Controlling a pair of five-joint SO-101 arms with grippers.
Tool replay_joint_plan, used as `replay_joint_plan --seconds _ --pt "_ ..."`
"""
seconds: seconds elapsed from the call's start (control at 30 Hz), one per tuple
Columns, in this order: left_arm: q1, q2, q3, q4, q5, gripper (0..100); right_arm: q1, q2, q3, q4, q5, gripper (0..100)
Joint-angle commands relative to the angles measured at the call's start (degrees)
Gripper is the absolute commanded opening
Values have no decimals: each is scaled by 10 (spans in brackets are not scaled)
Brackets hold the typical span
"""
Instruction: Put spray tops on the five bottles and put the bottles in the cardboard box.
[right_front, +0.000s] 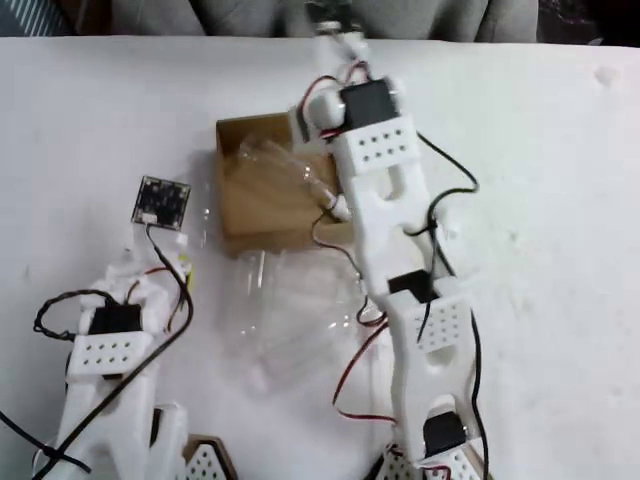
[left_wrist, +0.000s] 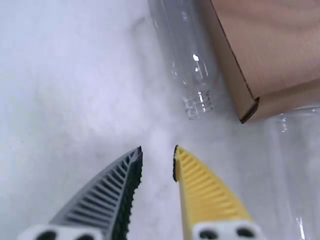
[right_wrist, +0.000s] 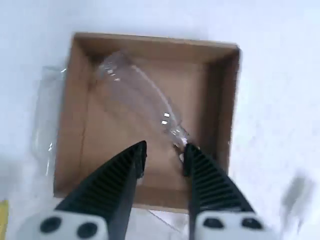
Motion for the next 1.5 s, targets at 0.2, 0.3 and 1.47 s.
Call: replay_joint_plan --seconds 0.2,0.3,1.47 --pt "-7 -6 -4 -18 8 98 13 -35 95 15 -149 25" --pt "-7 -6 -4 -18 8 98 13 -35 129 15 -200 34" --pt "-22 -6 -5 -18 8 98 36 18 331 -266 -513 176"
